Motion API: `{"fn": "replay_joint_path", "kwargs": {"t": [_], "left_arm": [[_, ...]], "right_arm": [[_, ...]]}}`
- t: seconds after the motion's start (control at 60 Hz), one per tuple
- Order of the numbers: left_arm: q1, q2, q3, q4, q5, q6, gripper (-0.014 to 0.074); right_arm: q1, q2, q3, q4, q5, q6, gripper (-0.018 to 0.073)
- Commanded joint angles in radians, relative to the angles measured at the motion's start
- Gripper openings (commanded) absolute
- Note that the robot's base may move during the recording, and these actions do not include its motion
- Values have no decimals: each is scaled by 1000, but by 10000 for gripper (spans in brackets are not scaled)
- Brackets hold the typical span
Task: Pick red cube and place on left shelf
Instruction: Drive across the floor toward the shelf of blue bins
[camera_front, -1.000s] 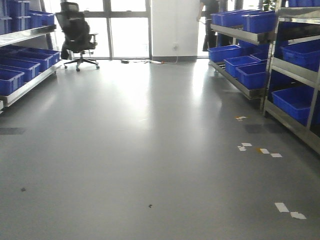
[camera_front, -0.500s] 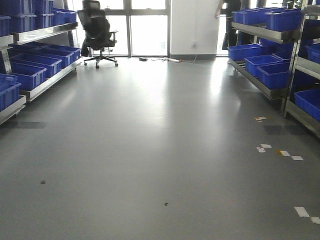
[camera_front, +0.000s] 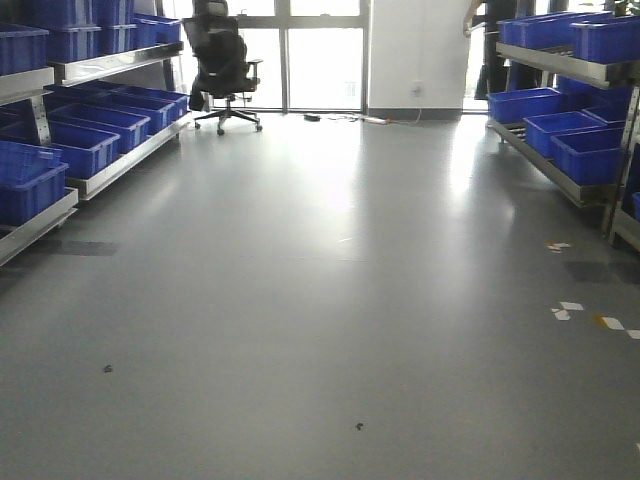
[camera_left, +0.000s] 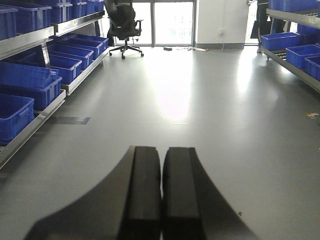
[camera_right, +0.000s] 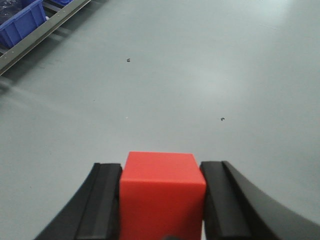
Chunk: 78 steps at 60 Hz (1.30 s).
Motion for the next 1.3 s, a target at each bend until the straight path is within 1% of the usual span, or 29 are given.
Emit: {"fn": "replay_joint_path", "kwargs": {"t": [0.0,1.283], "left_arm": [[0,-16,23,-3,-87,-1,102],[0,-16,23,-3,-87,-1,102]], "right_arm": [[-1,-1,-26,-4,-83,-6,46],[-1,-1,-26,-4,-83,-6,46]]}}
